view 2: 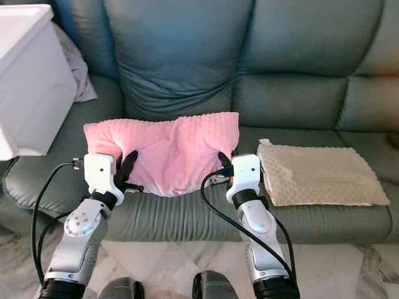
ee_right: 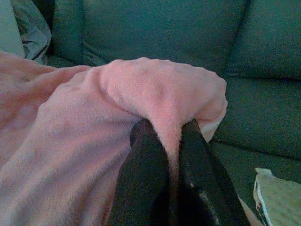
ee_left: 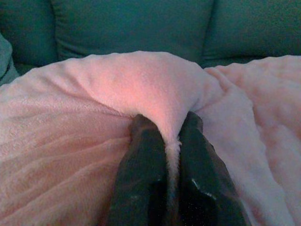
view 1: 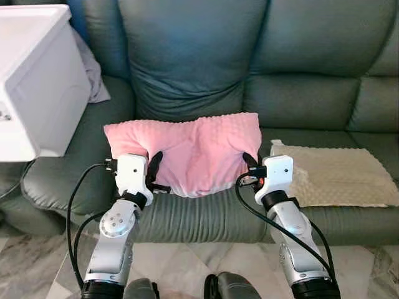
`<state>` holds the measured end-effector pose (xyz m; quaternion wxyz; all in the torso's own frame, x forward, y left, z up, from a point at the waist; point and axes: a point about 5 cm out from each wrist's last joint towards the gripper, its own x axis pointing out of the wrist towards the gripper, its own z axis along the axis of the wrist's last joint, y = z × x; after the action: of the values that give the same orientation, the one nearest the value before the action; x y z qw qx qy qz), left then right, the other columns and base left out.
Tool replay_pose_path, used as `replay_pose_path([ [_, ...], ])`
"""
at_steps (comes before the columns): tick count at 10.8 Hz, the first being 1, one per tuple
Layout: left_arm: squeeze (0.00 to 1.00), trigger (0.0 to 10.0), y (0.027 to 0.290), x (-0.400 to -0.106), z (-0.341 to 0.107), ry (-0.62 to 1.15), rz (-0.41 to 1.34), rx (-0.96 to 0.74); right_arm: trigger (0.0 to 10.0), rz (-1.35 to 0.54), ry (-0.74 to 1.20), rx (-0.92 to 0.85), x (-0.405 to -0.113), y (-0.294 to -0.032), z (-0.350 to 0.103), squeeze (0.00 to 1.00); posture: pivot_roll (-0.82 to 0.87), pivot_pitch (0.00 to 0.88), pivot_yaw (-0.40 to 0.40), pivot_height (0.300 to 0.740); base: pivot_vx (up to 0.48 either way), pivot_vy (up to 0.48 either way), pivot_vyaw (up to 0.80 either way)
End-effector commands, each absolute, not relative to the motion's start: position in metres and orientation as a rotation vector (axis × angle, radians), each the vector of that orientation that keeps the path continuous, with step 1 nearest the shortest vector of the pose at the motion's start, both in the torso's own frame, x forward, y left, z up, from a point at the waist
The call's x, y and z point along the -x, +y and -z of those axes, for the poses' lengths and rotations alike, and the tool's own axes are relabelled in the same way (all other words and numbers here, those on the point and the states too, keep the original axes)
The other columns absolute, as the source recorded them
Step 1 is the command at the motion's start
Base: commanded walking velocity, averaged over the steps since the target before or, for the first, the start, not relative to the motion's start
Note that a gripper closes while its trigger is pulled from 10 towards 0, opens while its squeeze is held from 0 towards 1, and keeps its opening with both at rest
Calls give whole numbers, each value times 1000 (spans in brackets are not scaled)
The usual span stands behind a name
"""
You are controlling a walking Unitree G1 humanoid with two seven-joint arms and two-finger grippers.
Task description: Move the pillow to the sofa
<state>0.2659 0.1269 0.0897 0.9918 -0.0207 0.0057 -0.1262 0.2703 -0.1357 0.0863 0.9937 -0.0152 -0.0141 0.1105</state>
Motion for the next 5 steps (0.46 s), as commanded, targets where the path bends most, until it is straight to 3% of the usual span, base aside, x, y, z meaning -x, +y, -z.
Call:
replay_pose_path([
  [1,0,10000,124,-266,-98,-20,274,46,10000,-220,-46,29,-271,-135,-89,0,-20,140,-58,740,0,0,0],
  [5,0,10000,124,-264,-93,1,264,32,10000,-225,-40,24,-270,-133,-88,0,-22,149,-62,716,0,0,0],
])
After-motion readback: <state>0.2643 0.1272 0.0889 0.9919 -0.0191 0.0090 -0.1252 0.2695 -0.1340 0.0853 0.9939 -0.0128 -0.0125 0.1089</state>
